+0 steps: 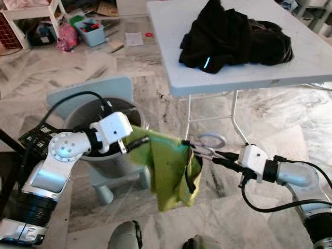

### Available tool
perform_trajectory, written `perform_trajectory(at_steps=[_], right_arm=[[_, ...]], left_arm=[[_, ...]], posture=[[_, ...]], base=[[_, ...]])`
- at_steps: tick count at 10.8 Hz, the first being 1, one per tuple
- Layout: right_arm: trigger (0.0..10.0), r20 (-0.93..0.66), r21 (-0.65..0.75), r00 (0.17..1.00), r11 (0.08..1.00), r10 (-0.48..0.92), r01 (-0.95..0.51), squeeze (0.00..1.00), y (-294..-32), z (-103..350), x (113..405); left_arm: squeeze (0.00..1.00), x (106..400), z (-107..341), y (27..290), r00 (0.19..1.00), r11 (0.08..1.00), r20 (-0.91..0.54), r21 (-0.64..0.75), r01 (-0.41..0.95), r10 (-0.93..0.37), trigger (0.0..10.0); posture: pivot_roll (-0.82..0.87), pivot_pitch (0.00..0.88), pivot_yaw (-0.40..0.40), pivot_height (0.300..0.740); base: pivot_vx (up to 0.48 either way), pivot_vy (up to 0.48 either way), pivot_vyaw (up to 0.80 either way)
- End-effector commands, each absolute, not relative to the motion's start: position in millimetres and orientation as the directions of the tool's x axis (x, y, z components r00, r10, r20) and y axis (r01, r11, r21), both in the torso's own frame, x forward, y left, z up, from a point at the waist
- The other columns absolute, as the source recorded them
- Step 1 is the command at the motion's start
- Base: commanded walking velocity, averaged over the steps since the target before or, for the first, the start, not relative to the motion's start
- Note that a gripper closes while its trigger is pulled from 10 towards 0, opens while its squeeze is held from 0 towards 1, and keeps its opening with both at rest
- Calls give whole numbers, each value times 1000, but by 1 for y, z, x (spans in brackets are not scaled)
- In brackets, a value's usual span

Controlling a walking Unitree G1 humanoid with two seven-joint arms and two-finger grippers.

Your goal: Hang hanger

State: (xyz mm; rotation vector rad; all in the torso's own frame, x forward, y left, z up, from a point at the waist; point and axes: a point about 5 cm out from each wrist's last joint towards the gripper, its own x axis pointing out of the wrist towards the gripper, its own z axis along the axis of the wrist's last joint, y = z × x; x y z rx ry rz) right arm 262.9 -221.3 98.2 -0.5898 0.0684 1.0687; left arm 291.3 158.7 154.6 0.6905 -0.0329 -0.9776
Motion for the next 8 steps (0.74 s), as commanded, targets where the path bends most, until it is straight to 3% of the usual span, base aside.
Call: perform_trajectory(at_steps=[1,2,3,5,6,7,8], right_arm=[[10000,-302,-458,480,317,824,-831,0,-217,107,267],[10000,-300,-470,461,291,835,-833,0,-215,111,267],[10000,-301,-478,458,283,837,-831,0,-215,112,268],[10000,-304,-499,434,245,848,-831,0,-216,116,266],[10000,-312,-498,422,231,851,-836,0,-215,115,266],[10000,-325,-506,404,204,855,-838,0,-213,114,264],[10000,-322,-508,402,202,857,-837,0,-211,113,264]], left_arm=[[1000,291,149,160,554,322,-318,557,766,-769,10000],[788,295,144,158,517,296,-350,521,800,-781,10000],[0,295,141,156,486,288,-363,478,829,-795,10000],[0,305,140,150,445,243,-369,479,843,-816,10000],[0,306,141,148,430,232,-364,475,849,-826,4588],[0,308,142,145,415,232,-352,458,858,-839,0],[0,310,140,145,406,219,-364,458,861,-838,0]], posture=[[-45,78,-16,740],[-51,76,-15,740],[-53,75,-14,740],[-65,75,-11,740],[-65,75,-11,740],[-65,77,-10,740],[-65,77,-10,740]], base=[[0,0,0],[0,0,0],[0,0,0],[0,0,0],[0,0,0],[0,0,0],[0,0,0]])
